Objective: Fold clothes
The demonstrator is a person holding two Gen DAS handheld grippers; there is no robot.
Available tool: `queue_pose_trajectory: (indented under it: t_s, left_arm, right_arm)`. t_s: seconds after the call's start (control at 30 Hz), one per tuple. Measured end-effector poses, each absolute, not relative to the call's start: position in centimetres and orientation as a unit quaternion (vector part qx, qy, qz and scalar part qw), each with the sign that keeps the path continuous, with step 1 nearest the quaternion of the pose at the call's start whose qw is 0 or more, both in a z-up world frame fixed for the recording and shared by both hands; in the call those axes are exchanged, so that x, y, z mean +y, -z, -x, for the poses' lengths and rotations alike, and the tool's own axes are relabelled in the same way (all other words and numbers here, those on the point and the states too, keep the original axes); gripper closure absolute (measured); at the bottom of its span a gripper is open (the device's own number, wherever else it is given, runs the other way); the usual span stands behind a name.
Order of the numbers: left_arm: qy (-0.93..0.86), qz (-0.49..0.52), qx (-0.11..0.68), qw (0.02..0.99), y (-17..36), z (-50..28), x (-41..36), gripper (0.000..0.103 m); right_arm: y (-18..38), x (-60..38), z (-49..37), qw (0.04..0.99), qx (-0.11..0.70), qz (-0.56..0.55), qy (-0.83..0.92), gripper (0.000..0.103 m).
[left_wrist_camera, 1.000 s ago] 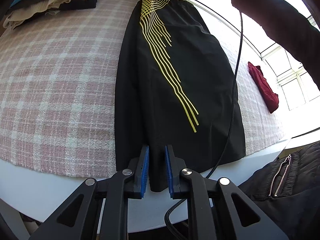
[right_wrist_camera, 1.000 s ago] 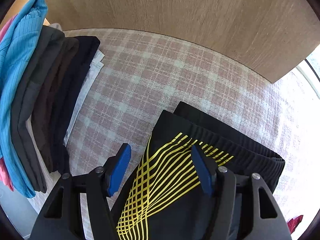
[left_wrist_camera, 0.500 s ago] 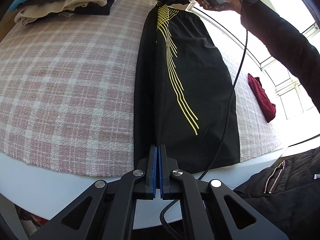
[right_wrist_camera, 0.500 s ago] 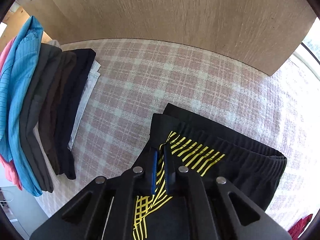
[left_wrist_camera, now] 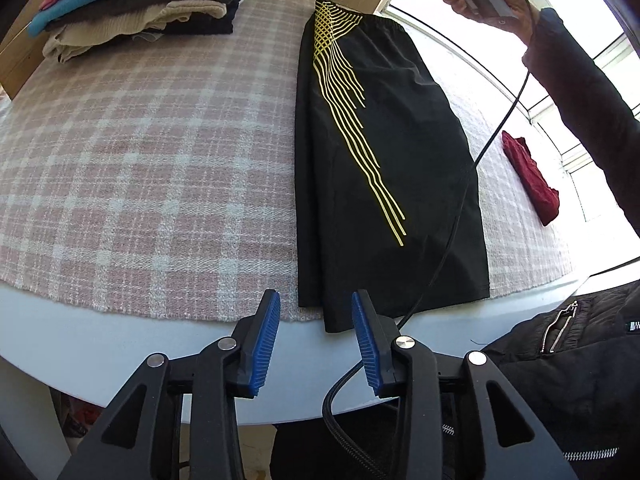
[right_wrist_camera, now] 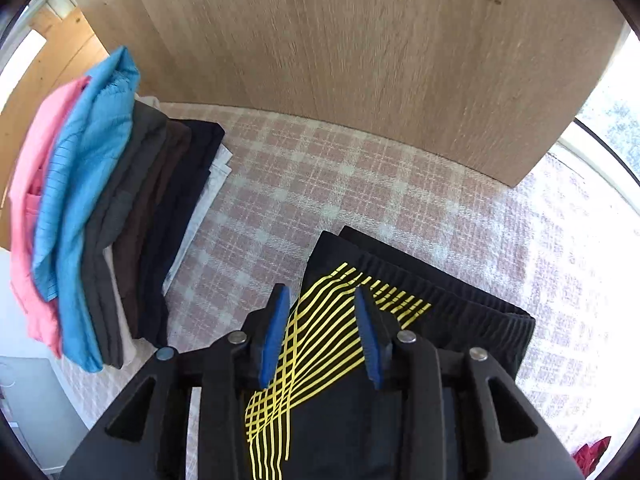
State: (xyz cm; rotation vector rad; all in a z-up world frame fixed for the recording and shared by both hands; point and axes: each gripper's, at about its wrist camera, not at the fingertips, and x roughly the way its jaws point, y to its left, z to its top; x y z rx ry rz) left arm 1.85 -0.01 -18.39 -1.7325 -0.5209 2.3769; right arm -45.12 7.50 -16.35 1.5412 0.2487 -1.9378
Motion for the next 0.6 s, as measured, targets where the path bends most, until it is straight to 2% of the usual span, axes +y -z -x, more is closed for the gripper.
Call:
queue_pose_trajectory:
  t_s: [0.07, 0.13, 0.27, 0.4, 0.5, 0.6]
  left_arm:
    - [-0.781, 0.589, -0.176, 0.105, 19.0, -0.5, 0.5, 0.066]
    - [-0.772, 0.600, -0.166, 0.128, 19.6, 0.5, 1.1, 0.066]
    - [-0.763, 0.617, -0.112, 0.156, 20.1, 1.7, 1.9, 0.066]
    - [-0.753, 0.620, -0.109, 0.193, 19.2, 2.0, 1.2, 0.065]
    - [-0.747, 0.622, -0.092, 0.216, 19.1, 2.4, 1.9, 0.066]
    - [-0.747, 0.619, -0.089, 0.226, 19.6, 2.4, 2.7, 0.066]
  right_arm:
    - [14.2, 9.1, 42.6, 0.380, 0.069, -0.575, 0.721, 0.051]
    - [13.5, 12.6, 38.8, 0.412, 0.063, -0.568, 0.710, 0.049]
    - [14.4, 22.7, 29.2, 0.373, 0.046, -0.569, 0.731, 0.049]
    - [17.7, 29.6, 21.9, 0.319, -0.029, -0.597, 0.736, 0.049]
    - [18.8, 29.9, 18.7, 0.307, -0.053, -0.606, 0.732, 0.049]
    - [17.0, 25.9, 20.3, 0.319, -0.024, -0.595, 0.738, 0.049]
